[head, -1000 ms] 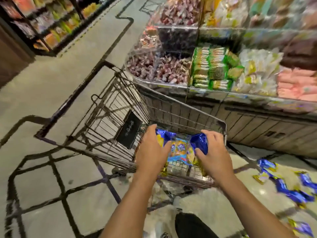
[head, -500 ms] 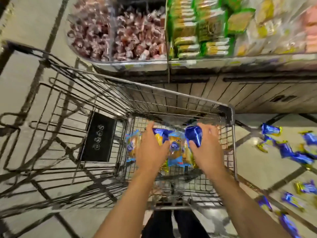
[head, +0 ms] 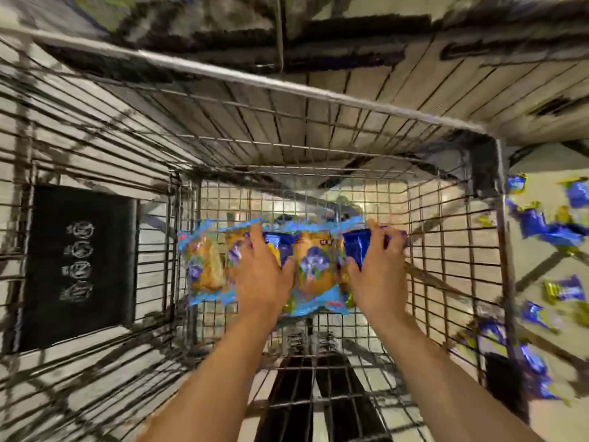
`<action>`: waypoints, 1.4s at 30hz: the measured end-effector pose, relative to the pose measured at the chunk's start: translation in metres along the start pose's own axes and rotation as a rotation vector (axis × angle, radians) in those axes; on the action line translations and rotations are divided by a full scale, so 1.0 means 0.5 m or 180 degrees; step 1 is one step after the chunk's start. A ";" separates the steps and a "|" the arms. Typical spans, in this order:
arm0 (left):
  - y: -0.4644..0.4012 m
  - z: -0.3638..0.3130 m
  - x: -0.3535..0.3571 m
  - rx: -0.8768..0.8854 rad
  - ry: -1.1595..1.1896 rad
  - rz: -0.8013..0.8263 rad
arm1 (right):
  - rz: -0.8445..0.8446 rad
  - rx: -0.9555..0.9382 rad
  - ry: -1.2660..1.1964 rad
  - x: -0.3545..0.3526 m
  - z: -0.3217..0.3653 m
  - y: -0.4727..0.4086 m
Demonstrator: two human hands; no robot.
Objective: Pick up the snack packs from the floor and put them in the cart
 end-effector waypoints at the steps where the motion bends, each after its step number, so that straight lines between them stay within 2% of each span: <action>1: 0.000 0.004 0.005 -0.0014 0.0012 0.0013 | -0.0016 0.0050 0.0040 0.003 -0.007 0.001; 7: 0.006 0.009 0.001 -0.0204 0.0291 0.0211 | -0.0086 0.0090 0.0351 -0.015 0.001 0.015; 11: 0.023 -0.008 -0.040 -0.0077 -0.0009 0.0057 | -0.0074 -0.0024 0.0605 -0.051 0.020 0.035; 18: 0.128 -0.131 -0.178 0.0933 -0.1191 -0.0068 | -0.0027 -0.0411 0.1187 -0.189 0.092 0.131; 21: 0.197 -0.202 -0.249 0.1214 -0.1344 -0.0151 | 0.0017 -0.0451 0.1207 -0.278 0.113 0.187; 27: 0.349 -0.394 -0.297 0.2067 -0.1527 -0.0430 | -0.0497 -0.0529 0.1049 -0.461 0.090 0.298; 33: 0.535 -0.605 -0.209 0.2892 -0.1624 -0.0252 | -0.1113 -0.0052 0.0733 -0.641 -0.093 0.411; 37: 0.699 -0.718 -0.083 0.3384 -0.1845 -0.0099 | -0.1395 0.0539 0.0550 -0.736 -0.328 0.510; 42: 0.951 -0.844 0.132 0.3831 -0.2143 0.0082 | -0.1505 0.1222 0.0389 -0.819 -0.696 0.651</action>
Point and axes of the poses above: each hand's wrist, its own y-axis away from the middle knuckle, its own x-axis out of the palm, z = x × y, the point moved 7 cm from there along -y, towards the middle knuckle, and after that the axes turned 6 degrees about x, right-handed, at the moved point
